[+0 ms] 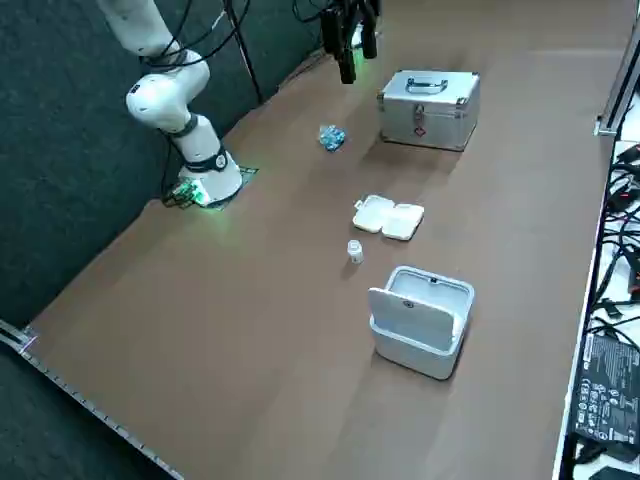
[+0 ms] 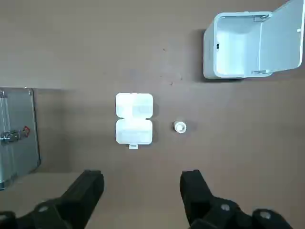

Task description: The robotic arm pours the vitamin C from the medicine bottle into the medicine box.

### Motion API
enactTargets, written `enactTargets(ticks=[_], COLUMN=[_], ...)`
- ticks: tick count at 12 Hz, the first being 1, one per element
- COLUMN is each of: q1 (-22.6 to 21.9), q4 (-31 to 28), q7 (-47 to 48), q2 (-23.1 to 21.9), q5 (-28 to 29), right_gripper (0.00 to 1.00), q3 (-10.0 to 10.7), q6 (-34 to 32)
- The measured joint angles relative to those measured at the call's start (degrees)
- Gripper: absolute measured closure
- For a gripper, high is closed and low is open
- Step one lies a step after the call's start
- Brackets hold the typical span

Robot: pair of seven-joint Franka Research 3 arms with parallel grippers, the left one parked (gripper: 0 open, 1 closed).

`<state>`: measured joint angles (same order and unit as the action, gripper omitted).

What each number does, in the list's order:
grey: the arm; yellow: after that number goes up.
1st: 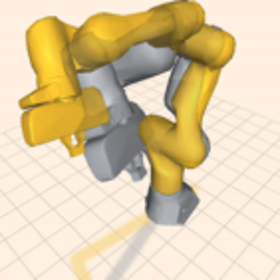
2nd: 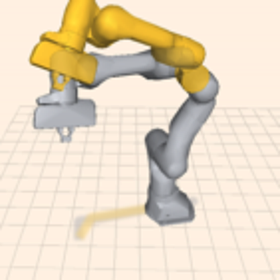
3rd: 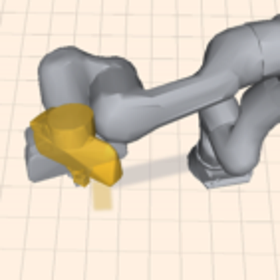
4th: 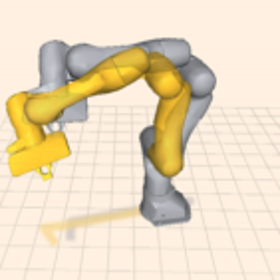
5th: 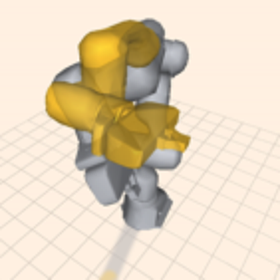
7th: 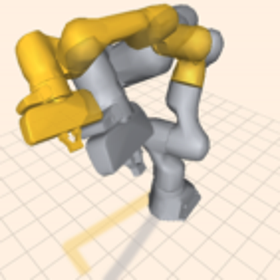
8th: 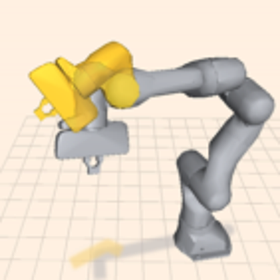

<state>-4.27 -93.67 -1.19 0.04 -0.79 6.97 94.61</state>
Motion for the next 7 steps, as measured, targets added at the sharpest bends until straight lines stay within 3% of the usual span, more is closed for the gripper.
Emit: enactTargets(ticks=[7], q1=[-0.17], q4=[-0.29], q7=[0.06], q2=[0.06], q5=[0.00], right_gripper=[0.00], q3=[0.00], q6=[-0.47])
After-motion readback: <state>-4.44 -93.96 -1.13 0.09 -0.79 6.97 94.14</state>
